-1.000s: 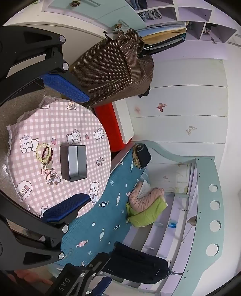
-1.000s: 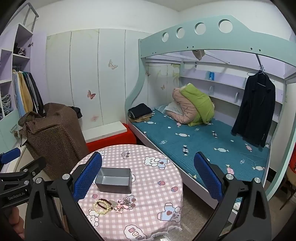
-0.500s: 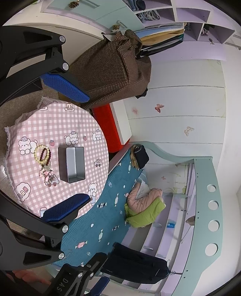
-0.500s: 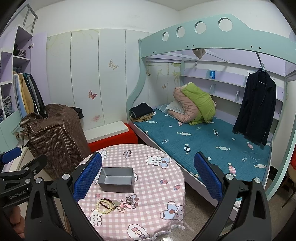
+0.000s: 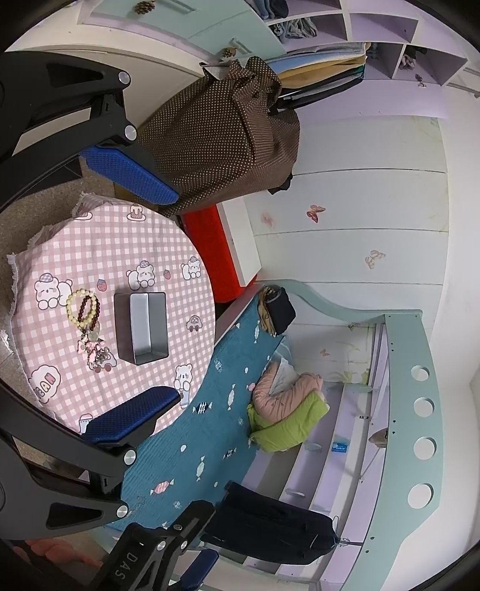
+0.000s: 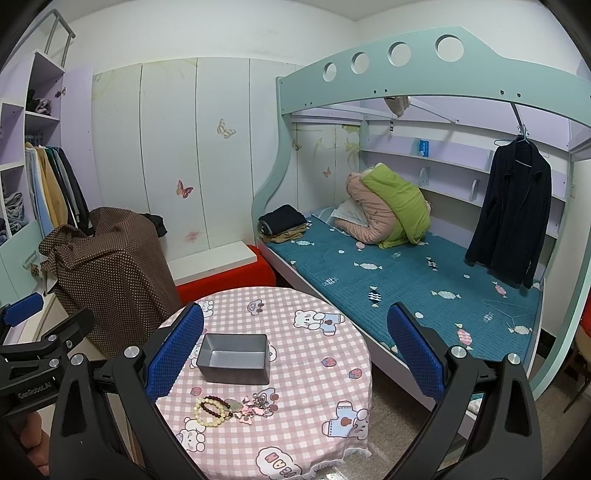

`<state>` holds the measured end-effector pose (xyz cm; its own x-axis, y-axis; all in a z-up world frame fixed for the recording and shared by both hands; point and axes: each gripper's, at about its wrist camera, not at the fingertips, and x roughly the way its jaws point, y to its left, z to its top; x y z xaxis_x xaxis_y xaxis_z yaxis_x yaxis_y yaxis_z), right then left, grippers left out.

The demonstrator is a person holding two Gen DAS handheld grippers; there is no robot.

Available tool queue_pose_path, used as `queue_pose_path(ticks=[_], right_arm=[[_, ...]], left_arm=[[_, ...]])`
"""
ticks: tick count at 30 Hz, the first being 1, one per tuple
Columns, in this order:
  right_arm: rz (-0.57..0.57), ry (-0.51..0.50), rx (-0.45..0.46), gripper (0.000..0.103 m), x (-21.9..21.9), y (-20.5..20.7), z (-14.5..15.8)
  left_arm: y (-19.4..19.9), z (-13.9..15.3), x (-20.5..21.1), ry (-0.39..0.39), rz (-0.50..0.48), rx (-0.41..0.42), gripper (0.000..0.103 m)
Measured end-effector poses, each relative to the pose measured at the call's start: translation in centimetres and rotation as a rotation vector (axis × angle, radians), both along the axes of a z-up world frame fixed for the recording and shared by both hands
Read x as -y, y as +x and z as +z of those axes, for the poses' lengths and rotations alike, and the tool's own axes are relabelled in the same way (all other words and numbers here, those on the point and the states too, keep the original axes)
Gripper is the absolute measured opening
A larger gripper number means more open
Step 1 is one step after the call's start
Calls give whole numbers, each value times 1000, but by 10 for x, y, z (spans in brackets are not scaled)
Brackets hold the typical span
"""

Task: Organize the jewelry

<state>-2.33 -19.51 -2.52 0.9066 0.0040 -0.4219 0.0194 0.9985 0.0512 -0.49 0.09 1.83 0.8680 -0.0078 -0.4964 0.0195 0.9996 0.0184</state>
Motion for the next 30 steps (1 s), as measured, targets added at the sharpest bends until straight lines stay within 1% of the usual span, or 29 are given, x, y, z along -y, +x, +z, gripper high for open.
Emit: queue_pose_path(ticks=[2, 11, 12, 14, 24, 30], right_arm=[[0, 1, 1, 96, 0, 0, 0], [0, 0, -1, 96, 0, 0, -1], [0, 1, -1, 96, 0, 0, -1], [-1, -1, -2, 96, 0, 0, -2], [-1, -3, -6, 96, -3, 3, -5], [-1, -3, -9, 96, -3, 5, -7]], left_arm=[[-4, 0, 1, 0, -1, 0, 98], [5, 0, -1, 2, -6, 0, 98], [-3, -2, 1, 0, -4, 3, 98], [-4, -3, 1, 3, -2, 2, 98], [3, -4, 0, 3, -10, -4, 98], [7, -10, -2, -1, -17, -5, 98]])
